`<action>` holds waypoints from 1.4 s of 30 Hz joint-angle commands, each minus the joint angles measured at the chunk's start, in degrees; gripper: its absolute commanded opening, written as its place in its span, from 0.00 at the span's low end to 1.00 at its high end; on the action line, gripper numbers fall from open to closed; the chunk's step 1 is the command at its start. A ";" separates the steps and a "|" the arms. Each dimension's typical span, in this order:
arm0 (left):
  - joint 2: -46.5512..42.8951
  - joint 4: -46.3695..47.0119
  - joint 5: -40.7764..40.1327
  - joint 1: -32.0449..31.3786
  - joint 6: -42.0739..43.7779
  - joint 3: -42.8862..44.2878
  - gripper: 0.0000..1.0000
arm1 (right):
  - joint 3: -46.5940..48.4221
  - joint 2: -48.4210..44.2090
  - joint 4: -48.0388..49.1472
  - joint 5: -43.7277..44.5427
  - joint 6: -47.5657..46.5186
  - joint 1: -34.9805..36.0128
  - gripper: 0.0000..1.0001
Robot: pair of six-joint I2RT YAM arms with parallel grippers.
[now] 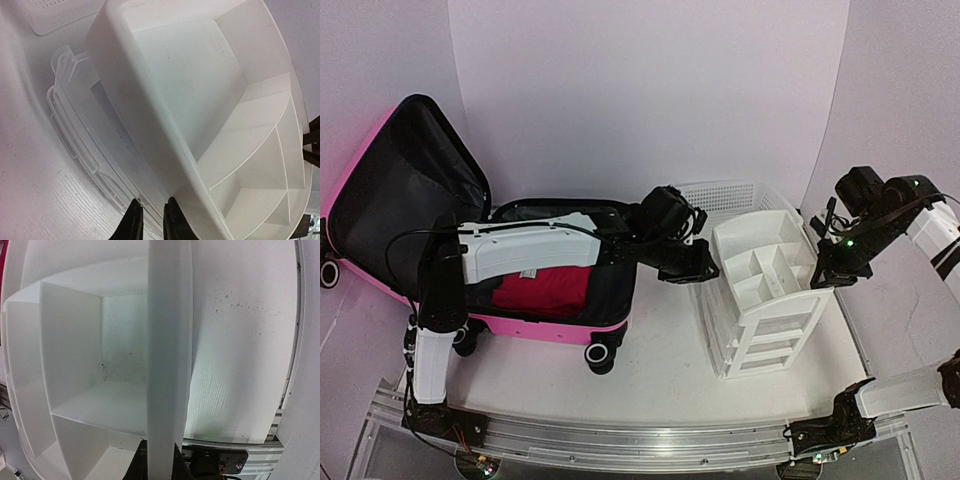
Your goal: Open, take out, and arrange the luggage
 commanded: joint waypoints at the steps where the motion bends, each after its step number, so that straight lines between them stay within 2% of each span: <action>1: 4.04 3.96 5.84 -0.67 -1.25 6.78 0.16 | 0.89 -2.26 5.23 -6.01 0.25 0.35 0.00; 5: 6.15 4.00 8.29 -0.67 -0.58 9.15 0.18 | 1.09 -2.48 5.30 -5.95 0.26 0.35 0.00; 8: 3.60 3.98 7.60 -0.67 2.64 6.67 0.23 | 0.89 -2.91 5.30 -4.96 0.02 0.35 0.00; 11: -1.87 4.05 4.09 -0.67 6.89 0.85 0.38 | 0.88 -3.14 5.24 -4.43 -0.18 0.34 0.00; 13: -5.89 4.06 1.56 -0.67 9.93 -4.26 0.44 | 0.80 -3.23 5.21 -4.32 -0.26 0.34 0.00; 17: -13.74 4.07 -2.01 -0.60 14.37 -12.84 0.51 | 0.56 -3.73 4.85 -3.61 -0.56 0.34 0.00; 20: -18.03 5.30 -1.59 -0.56 16.56 -17.59 0.55 | 0.35 -4.09 4.57 -3.12 -0.71 0.35 0.00; 23: -20.86 6.06 -2.56 -0.58 16.05 -21.20 0.58 | 0.24 -4.12 4.51 -3.36 -0.71 0.35 0.00; 25: -20.47 5.98 -3.86 -0.50 14.66 -22.13 0.50 | 0.25 -4.03 4.53 -3.51 -0.71 0.34 0.00; 27: -18.55 5.83 -3.55 -0.50 13.26 -21.62 0.32 | 0.45 -3.96 4.57 -3.68 -0.80 0.35 0.00; 28: -17.31 5.87 -2.30 -0.50 12.65 -20.86 0.26 | 0.51 -3.87 4.57 -3.82 -0.83 0.35 0.00; 31: -12.87 5.90 1.35 -0.50 10.87 -17.16 0.16 | 0.98 -3.61 4.57 -4.26 -0.63 0.34 0.00; 34: -9.35 7.29 4.42 -0.49 9.55 -13.79 0.12 | 1.26 -3.46 4.64 -4.70 -0.53 0.35 0.00; 42: -1.82 9.33 7.92 -1.10 8.02 -4.19 0.14 | 0.21 -3.54 4.66 -5.37 -0.36 0.35 0.00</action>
